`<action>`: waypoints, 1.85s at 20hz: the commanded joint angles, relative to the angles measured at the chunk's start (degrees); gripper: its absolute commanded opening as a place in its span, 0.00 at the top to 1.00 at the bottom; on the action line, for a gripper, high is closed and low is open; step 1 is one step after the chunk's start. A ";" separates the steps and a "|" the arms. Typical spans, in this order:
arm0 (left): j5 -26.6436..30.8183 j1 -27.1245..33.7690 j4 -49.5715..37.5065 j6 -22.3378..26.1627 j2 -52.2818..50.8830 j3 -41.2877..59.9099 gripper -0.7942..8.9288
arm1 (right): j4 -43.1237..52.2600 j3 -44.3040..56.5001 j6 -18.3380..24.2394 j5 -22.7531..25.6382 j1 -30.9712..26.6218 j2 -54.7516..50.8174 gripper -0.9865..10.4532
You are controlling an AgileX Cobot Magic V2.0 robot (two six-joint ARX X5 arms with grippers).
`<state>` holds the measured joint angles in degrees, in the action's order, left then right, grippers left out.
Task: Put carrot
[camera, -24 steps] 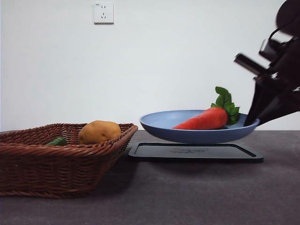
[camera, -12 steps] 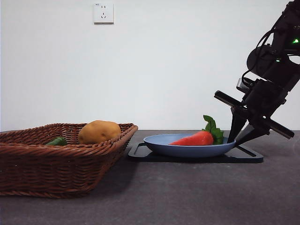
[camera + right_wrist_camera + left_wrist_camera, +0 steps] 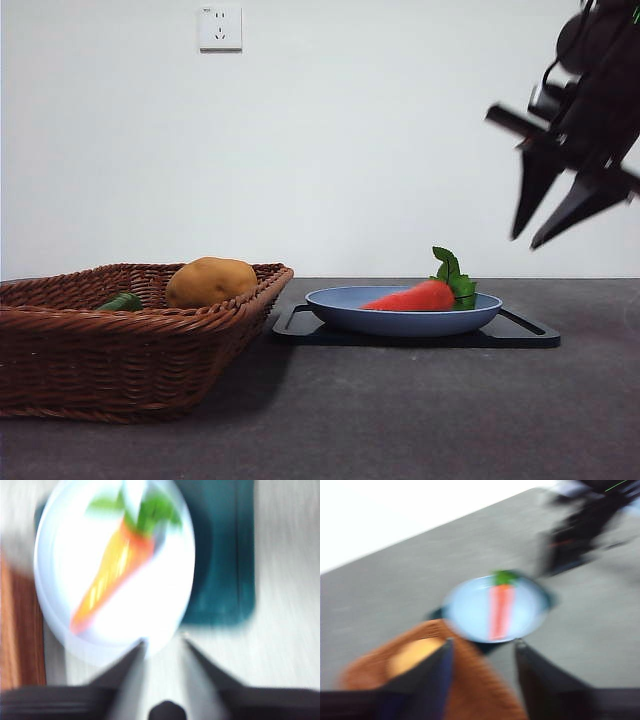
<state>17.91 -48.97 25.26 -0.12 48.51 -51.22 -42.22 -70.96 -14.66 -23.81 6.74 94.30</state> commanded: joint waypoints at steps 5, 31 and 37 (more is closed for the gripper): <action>0.96 9.51 5.20 7.76 3.65 -0.59 0.91 | -11.06 -0.68 8.31 9.46 7.87 -15.80 0.91; -25.07 27.47 -18.82 -4.63 -14.49 26.10 0.91 | 36.20 47.80 3.74 40.70 30.45 -56.06 0.91; -25.09 27.26 -18.43 -4.63 -14.67 26.12 0.91 | 36.20 47.80 3.74 40.70 30.45 -56.06 0.91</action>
<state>-6.85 -21.43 7.29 -4.54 33.69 -24.75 -6.74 -22.50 -10.11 16.56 36.75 38.06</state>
